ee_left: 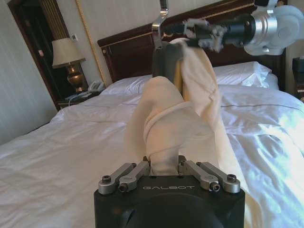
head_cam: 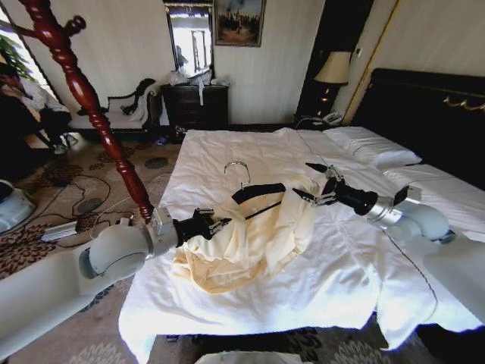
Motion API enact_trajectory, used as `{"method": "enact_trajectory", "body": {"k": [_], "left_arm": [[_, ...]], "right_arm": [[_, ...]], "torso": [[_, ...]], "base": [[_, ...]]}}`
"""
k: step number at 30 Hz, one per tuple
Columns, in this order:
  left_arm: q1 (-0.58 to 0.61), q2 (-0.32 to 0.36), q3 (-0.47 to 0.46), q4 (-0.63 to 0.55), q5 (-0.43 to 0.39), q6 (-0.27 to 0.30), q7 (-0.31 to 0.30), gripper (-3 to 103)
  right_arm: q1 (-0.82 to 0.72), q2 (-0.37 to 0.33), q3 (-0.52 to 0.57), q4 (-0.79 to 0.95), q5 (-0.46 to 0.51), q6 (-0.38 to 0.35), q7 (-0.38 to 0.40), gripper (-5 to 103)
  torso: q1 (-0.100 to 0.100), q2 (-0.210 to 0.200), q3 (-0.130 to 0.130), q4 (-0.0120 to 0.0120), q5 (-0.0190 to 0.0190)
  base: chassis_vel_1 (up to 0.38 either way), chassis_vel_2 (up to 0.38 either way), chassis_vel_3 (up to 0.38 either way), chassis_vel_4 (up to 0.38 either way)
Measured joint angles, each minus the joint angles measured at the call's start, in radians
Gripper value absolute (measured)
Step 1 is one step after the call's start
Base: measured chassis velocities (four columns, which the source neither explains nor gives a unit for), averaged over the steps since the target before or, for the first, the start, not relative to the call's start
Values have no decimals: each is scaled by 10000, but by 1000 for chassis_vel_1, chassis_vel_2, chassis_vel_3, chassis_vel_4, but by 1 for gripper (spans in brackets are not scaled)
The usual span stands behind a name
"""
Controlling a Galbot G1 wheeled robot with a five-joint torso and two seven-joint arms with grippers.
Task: Pick up the clothes from the bed and hang them on the clothes hanger.
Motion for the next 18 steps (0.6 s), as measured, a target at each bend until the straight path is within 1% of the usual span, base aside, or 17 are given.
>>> {"method": "enact_trajectory", "body": {"k": [1, 3, 5, 6, 8, 9, 10, 11, 13, 15, 18], "left_arm": [[42, -1, -1, 14, 66, -21, 2, 15], [55, -1, -6, 25, 87, -27, 0, 15], [140, -42, -170, 153, 156, -36, -102, 15], [179, -87, -283, 249, 167, -36, -191, 15], [197, -109, -334, 296, 173, -36, -224, 15], [259, -173, -477, 443, 200, -40, -312, 15], [440, -315, -808, 757, 256, -76, -477, 15], [561, -411, -1026, 984, 286, -122, -610, 15], [606, -467, -1125, 1113, 298, -152, -692, 15], [657, -662, -1417, 1655, 297, -292, -1140, 15], [651, -930, -1760, 2211, 291, -441, -1567, 15]], "right_arm": [[-5, 44, -59, 99, 401, 138, 395, 100], [-8, 59, -78, 139, 565, 192, 500, 100], [-38, 175, -123, 337, 1297, 491, 843, 100], [-40, 224, -126, 400, 1549, 616, 893, 100], [-40, 244, -126, 422, 1650, 665, 901, 100], [-39, 293, -122, 485, 1927, 780, 910, 100], [-38, 397, -66, 606, 2365, 966, 951, 100], [-39, 456, -10, 667, 2515, 1091, 995, 100], [-44, 491, 32, 690, 2568, 1165, 1016, 100], [-97, 636, 221, 695, 2561, 1380, 1043, 100], [-179, 762, 368, 608, 2287, 1502, 1042, 100]], "torso": [[0, 0, 0, 0, 1], [0, 0, 0, 0, 1], [0, 0, 0, 0, 2], [0, 0, 0, 0, 2], [0, 0, 0, 0, 1], [0, 0, 0, 0, 1], [0, 0, 0, 0, 2], [0, 0, 0, 0, 0], [0, 0, 0, 1, 0], [0, 0, 0, 1, -1], [0, 0, 0, 0, 1]], "base": [[0, 0, 0, 0], [0, 0, 0, 0], [0, 0, 0, 0], [0, 0, 0, 0], [0, 0, 0, 0], [0, 0, 0, 0], [0, 0, 0, 0], [0, 0, 0, 0], [0, 0, 0, 0], [0, 0, 0, 0], [0, 0, 0, 0]]}}
